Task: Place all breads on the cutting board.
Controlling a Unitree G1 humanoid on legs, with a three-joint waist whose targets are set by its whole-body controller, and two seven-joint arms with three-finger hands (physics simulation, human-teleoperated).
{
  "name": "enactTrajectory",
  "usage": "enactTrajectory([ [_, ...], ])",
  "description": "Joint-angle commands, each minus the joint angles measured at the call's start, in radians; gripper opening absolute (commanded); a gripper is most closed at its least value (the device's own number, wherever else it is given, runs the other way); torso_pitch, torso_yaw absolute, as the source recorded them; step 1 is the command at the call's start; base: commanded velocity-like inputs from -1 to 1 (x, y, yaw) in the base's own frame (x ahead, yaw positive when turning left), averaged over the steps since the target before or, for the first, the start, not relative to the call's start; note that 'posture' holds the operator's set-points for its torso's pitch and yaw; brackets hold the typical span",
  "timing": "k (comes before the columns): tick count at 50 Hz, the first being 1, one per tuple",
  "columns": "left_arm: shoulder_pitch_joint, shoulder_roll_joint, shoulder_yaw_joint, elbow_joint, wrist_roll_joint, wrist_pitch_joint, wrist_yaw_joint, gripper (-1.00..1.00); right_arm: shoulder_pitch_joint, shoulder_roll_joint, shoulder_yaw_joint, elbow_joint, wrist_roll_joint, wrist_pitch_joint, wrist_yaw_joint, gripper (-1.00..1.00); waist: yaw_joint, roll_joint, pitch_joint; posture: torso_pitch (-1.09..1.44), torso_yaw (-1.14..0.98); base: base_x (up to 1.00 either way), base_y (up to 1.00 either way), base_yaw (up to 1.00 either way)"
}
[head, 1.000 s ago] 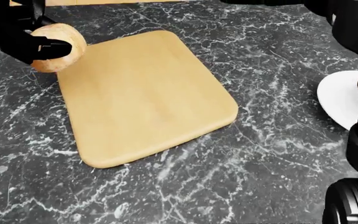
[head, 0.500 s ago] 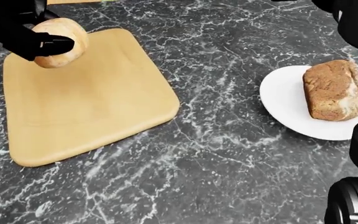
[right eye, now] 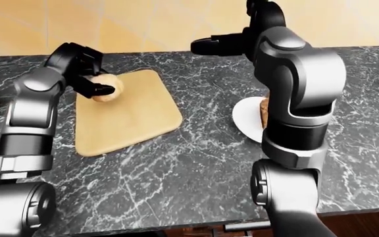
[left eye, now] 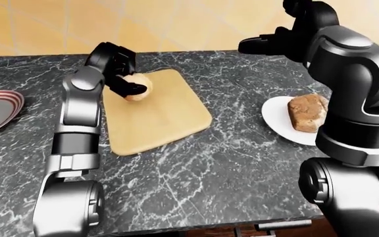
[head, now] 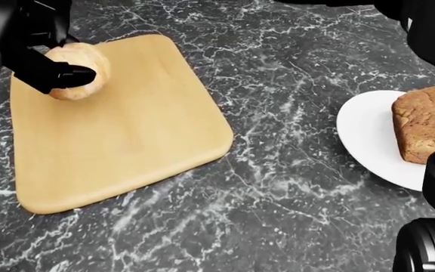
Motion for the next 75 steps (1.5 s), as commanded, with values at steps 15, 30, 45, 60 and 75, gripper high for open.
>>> enactTrajectory([
  [15, -0.019, -0.011, 0.009, -0.018, 0.021, -0.054, 0.016, -0.24, -0.032, -0.009, -0.005, -0.024, -0.003, -0.032, 0.001, 1.0, -0.003, -0.001, -0.026, 0.0, 0.0, 0.0, 0.0, 0.0],
  [30, -0.042, -0.013, 0.032, -0.04, -0.011, -0.018, 0.034, 1.0, -0.008, -0.026, -0.002, -0.038, -0.011, -0.03, 0.01, 1.0, -0.002, -0.001, -0.028, 0.0, 0.0, 0.0, 0.0, 0.0],
  [45, -0.105, -0.002, 0.06, -0.239, -0.268, 0.286, 0.113, 1.0, -0.023, -0.335, 0.107, -0.136, -0.155, 0.165, 0.4, 1.0, 0.0, -0.01, -0.019, 0.0, 0.0, 0.0, 0.0, 0.0],
  [60, -0.089, 0.005, 0.047, -0.27, -0.297, 0.297, 0.125, 1.0, 0.029, -0.488, 0.144, -0.044, -0.675, 0.012, 1.122, 1.0, -0.01, -0.012, -0.017, 0.0, 0.0, 0.0, 0.0, 0.0],
  [75, -0.066, 0.002, 0.046, -0.287, -0.296, 0.299, 0.124, 1.0, 0.178, -0.397, 0.018, -0.1, -0.977, -0.113, 1.345, 0.82, -0.011, -0.004, -0.023, 0.0, 0.0, 0.0, 0.0, 0.0],
])
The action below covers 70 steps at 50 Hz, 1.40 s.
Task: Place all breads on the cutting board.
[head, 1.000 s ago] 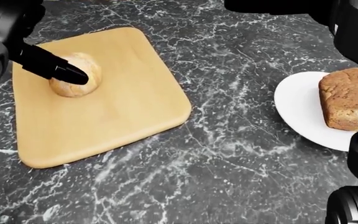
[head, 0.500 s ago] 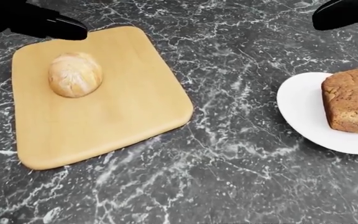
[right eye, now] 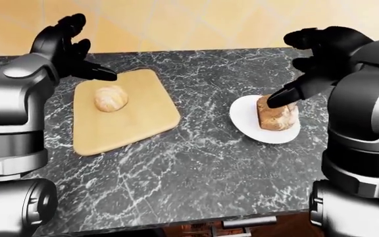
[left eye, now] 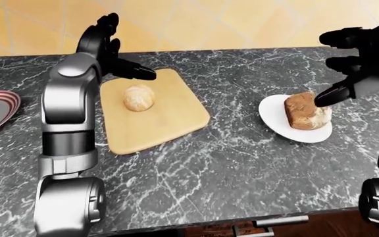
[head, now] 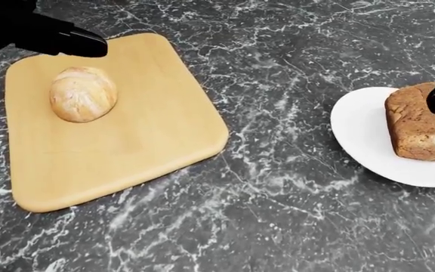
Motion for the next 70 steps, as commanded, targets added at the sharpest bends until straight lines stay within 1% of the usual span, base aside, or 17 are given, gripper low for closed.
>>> enactTrajectory([
  [1, -0.035, 0.012, 0.01, -0.042, 0.001, -0.027, 0.004, 1.0, -0.016, -0.012, -0.025, -0.032, -0.04, -0.029, 0.02, 0.65, 0.0, -0.003, -0.032, 0.0, 0.0, 0.0, 0.0, 0.0],
  [2, -0.033, 0.012, 0.009, -0.046, 0.001, -0.026, 0.002, 1.0, -0.007, -0.007, -0.03, -0.037, -0.049, -0.032, 0.028, 0.59, 0.0, -0.003, -0.032, 0.0, 0.0, 0.0, 0.0, 0.0],
  [4, -0.037, 0.013, 0.009, -0.044, 0.001, -0.025, 0.0, 1.0, -0.002, -0.002, -0.038, -0.037, -0.061, -0.04, 0.036, 0.72, 0.0, -0.003, -0.032, 0.0, 0.0, 0.0, 0.0, 0.0],
  [5, -0.037, 0.012, 0.01, -0.04, 0.001, -0.03, 0.001, 1.0, 0.0, 0.0, -0.039, -0.038, -0.068, -0.041, 0.041, 0.69, 0.0, -0.003, -0.032, 0.0, 0.0, 0.0, 0.0, 0.0],
  [6, -0.037, 0.012, 0.009, -0.044, 0.001, -0.024, 0.001, 1.0, 0.006, 0.002, -0.042, -0.044, -0.073, -0.042, 0.051, 0.4, -0.001, -0.003, -0.032, 0.0, 0.0, 0.0, 0.0, 0.0],
  [9, -0.033, 0.012, 0.008, -0.04, 0.002, -0.031, -0.001, 1.0, 0.011, 0.003, -0.047, -0.05, -0.088, -0.045, 0.067, 0.55, -0.001, -0.003, -0.033, 0.0, 0.0, 0.0, 0.0, 0.0],
  [16, -0.032, 0.01, 0.009, -0.044, 0.004, -0.024, 0.0, 1.0, 0.045, 0.002, -0.069, -0.065, -0.11, -0.073, 0.101, 0.53, -0.001, -0.003, -0.033, 0.0, 0.0, 0.0, 0.0, 0.0],
  [22, -0.028, 0.004, 0.007, -0.037, 0.004, -0.034, 0.001, 1.0, 0.092, 0.011, -0.082, -0.087, -0.121, -0.106, 0.113, 0.59, -0.001, -0.005, -0.034, 0.0, 0.0, 0.0, 0.0, 0.0],
  [26, -0.025, 0.0, 0.005, -0.045, 0.006, -0.029, 0.002, 1.0, 0.126, 0.025, -0.085, -0.113, -0.132, -0.117, 0.131, 0.58, -0.001, -0.006, -0.034, 0.0, 0.0, 0.0, 0.0, 0.0],
  [29, -0.018, -0.005, 0.004, -0.051, 0.006, -0.028, 0.001, 1.0, 0.149, 0.039, -0.091, -0.124, -0.138, -0.133, 0.128, 0.63, -0.001, -0.006, -0.035, 0.0, 0.0, 0.0, 0.0, 0.0],
  [35, -0.017, -0.006, 0.005, -0.052, 0.005, -0.029, 0.0, 1.0, 0.18, 0.059, -0.095, -0.14, -0.149, -0.167, 0.121, 0.62, -0.001, -0.005, -0.037, 0.0, 0.0, 0.0, 0.0, 0.0],
  [38, -0.007, -0.008, 0.004, -0.069, 0.005, -0.019, 0.001, 1.0, 0.196, 0.068, -0.1, -0.151, -0.155, -0.177, 0.122, 0.69, -0.002, -0.005, -0.037, 0.0, 0.0, 0.0, 0.0, 0.0],
  [52, -0.013, -0.012, 0.002, -0.06, 0.005, -0.022, -0.001, 1.0, 0.152, 0.065, -0.099, -0.124, -0.158, -0.183, 0.123, 0.76, -0.002, -0.004, -0.039, 0.0, 0.0, 0.0, 0.0, 0.0],
  [54, -0.014, -0.014, 0.001, -0.051, 0.005, -0.029, -0.001, 1.0, 0.149, 0.064, -0.101, -0.115, -0.156, -0.187, 0.117, 0.76, -0.002, -0.005, -0.039, 0.0, 0.0, 0.0, 0.0, 0.0],
  [59, -0.011, -0.018, 0.0, -0.069, 0.004, -0.014, -0.002, 1.0, 0.153, 0.082, -0.105, -0.044, -0.127, -0.258, 0.025, 0.74, -0.002, -0.005, -0.04, 0.0, 0.0, 0.0, 0.0, 0.0],
  [60, -0.009, -0.018, 0.0, -0.067, 0.005, -0.019, -0.003, 1.0, 0.149, 0.083, -0.106, -0.032, -0.122, -0.263, 0.012, 0.77, -0.002, -0.006, -0.04, 0.0, 0.0, 0.0, 0.0, 0.0],
  [70, 0.005, -0.024, 0.0, -0.082, 0.002, -0.015, -0.002, 1.0, 0.163, 0.104, -0.096, 0.041, -0.1, -0.337, -0.096, 0.79, -0.002, -0.004, -0.042, 0.0, 0.0, 0.0, 0.0, 0.0],
])
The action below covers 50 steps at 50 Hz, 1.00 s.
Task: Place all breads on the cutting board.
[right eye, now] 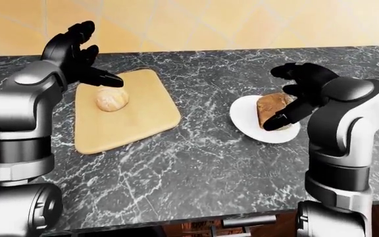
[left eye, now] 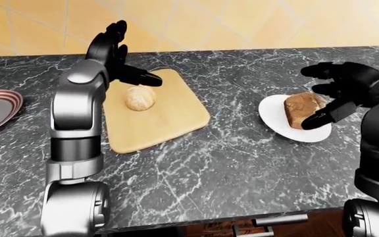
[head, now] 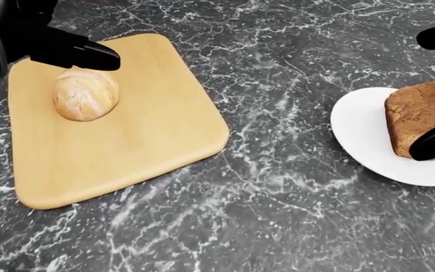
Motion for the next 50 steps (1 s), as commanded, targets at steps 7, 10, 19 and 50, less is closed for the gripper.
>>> enactTrajectory([
  [7, -0.032, 0.011, 0.011, -0.039, -0.003, -0.027, 0.004, 1.0, -0.001, -0.014, -0.009, -0.053, -0.01, -0.034, -0.017, 0.84, 0.001, -0.004, -0.031, 0.0, 0.0, 0.0, 0.0, 0.0],
  [10, -0.035, 0.012, 0.011, -0.051, -0.004, -0.014, 0.004, 1.0, 0.01, -0.011, -0.014, -0.055, -0.012, -0.046, -0.019, 0.85, 0.001, -0.004, -0.03, 0.0, 0.0, 0.0, 0.0, 0.0],
  [19, -0.028, 0.007, 0.01, -0.049, -0.005, -0.021, 0.007, 1.0, 0.038, -0.003, -0.018, -0.073, -0.022, -0.064, -0.015, 0.87, 0.001, -0.006, -0.03, 0.0, 0.0, 0.0, 0.0, 0.0],
  [50, -0.014, 0.002, 0.01, -0.058, -0.012, -0.023, 0.01, 1.0, 0.067, 0.011, -0.024, -0.032, -0.045, -0.189, -0.121, 0.73, 0.001, -0.007, -0.031, 0.0, 0.0, 0.0, 0.0, 0.0],
])
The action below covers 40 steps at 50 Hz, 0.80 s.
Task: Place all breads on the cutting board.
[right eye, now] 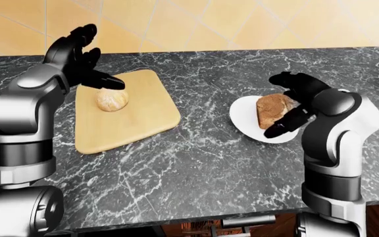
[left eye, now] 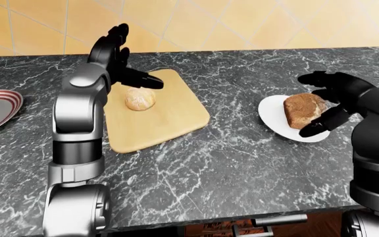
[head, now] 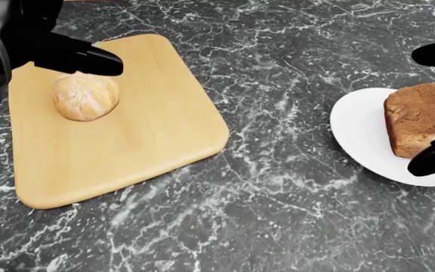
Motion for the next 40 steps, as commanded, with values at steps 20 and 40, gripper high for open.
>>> enactTrajectory([
  [20, -0.034, 0.008, 0.009, -0.04, -0.006, -0.029, 0.009, 1.0, -0.018, -0.016, -0.02, 0.01, -0.063, -0.165, -0.093, 0.66, 0.0, -0.005, -0.03, 0.0, 0.0, 0.0, 0.0, 0.0],
  [40, -0.028, 0.005, 0.009, -0.054, -0.009, -0.024, 0.009, 1.0, -0.007, 0.019, -0.008, 0.037, -0.094, -0.224, -0.141, 0.58, -0.001, -0.005, -0.031, 0.0, 0.0, 0.0, 0.0, 0.0],
])
